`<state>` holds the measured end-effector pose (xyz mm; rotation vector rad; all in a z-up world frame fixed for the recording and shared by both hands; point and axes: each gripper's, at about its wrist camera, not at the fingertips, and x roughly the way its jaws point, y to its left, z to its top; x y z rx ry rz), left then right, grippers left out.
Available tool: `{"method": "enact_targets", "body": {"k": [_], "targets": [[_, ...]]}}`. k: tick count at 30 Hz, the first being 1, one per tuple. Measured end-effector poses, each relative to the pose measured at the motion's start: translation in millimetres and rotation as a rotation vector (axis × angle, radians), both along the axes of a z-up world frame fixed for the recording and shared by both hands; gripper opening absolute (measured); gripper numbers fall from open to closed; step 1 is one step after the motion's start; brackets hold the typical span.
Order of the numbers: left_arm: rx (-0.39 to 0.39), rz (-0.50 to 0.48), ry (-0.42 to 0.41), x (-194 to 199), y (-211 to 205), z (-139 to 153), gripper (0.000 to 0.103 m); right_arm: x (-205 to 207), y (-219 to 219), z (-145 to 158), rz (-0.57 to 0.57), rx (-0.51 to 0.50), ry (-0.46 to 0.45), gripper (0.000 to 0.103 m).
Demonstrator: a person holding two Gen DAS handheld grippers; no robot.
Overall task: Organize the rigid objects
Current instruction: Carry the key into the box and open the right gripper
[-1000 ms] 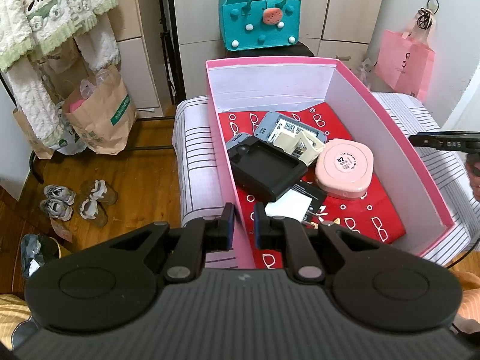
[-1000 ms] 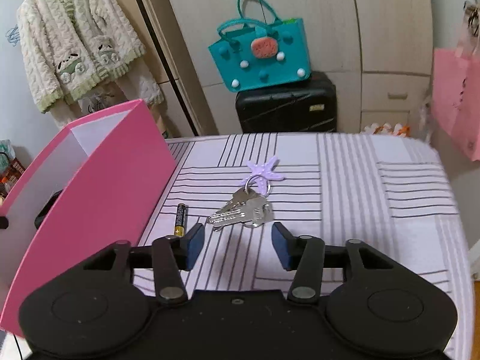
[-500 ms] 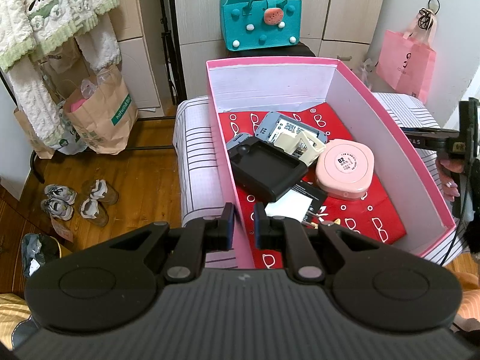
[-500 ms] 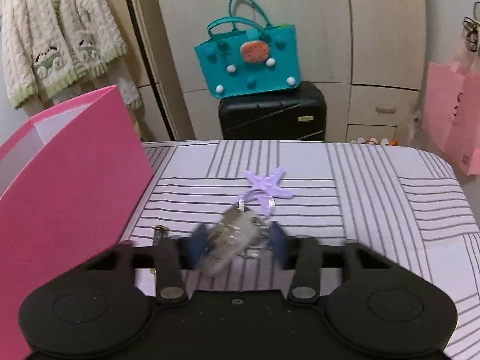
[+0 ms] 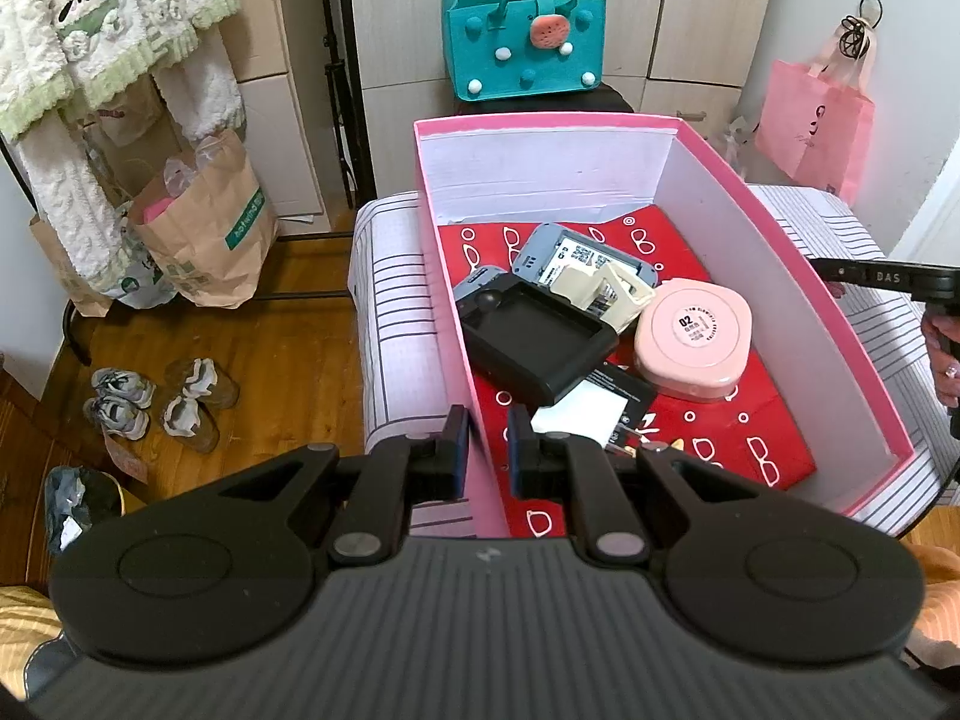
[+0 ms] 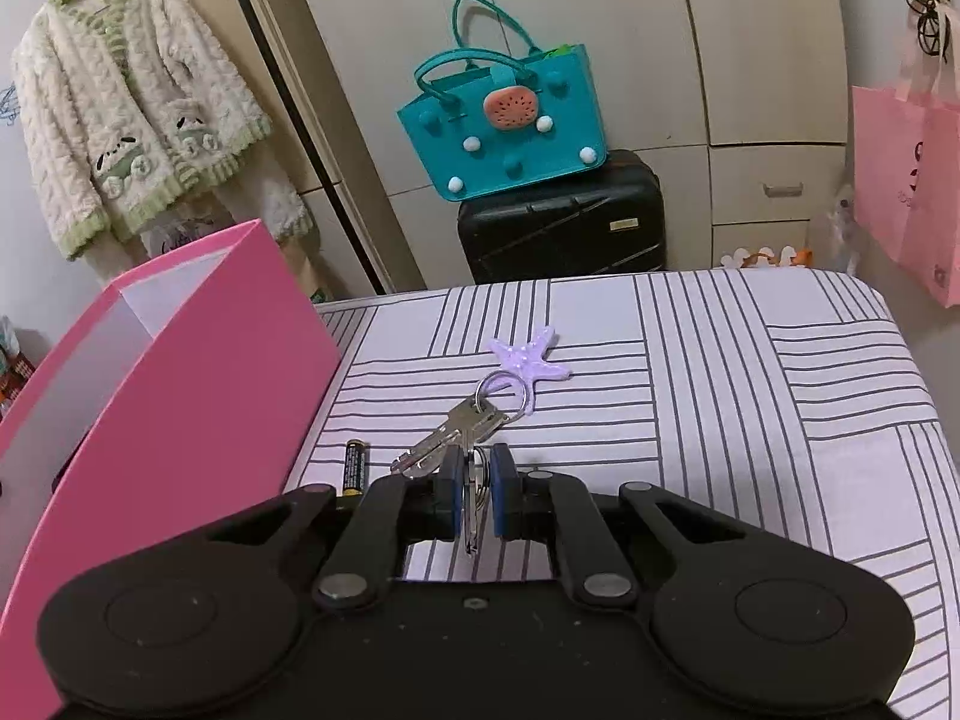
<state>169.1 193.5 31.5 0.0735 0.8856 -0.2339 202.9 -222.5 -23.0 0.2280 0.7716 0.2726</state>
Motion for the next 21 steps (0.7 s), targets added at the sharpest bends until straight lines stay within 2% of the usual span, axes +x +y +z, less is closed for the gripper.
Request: {"method": "enact_targets", "body": {"k": [5,10,12,17,21], "targets": [[0.006,-0.002,0.0,-1,-1,0,0.011,-6,5,22,0.05,0.014,-0.014,0.011],[0.04,-0.017,-0.005,-2,-4,0,0.011,-17,33,69,0.173,-0.122,-0.085,0.011],[0.04,-0.016,-0.003,-2,-4,1,0.011,-24,45,91,0.214,-0.131,-0.127,0.011],[0.05,-0.009,-0.005,-4,-7,0,0.011,-39,74,119,0.384,-0.023,-0.173,0.012],[0.047,-0.007,0.002,-2,-7,1,0.011,-38,103,110,0.5,0.061,-0.113,0.012]]}}
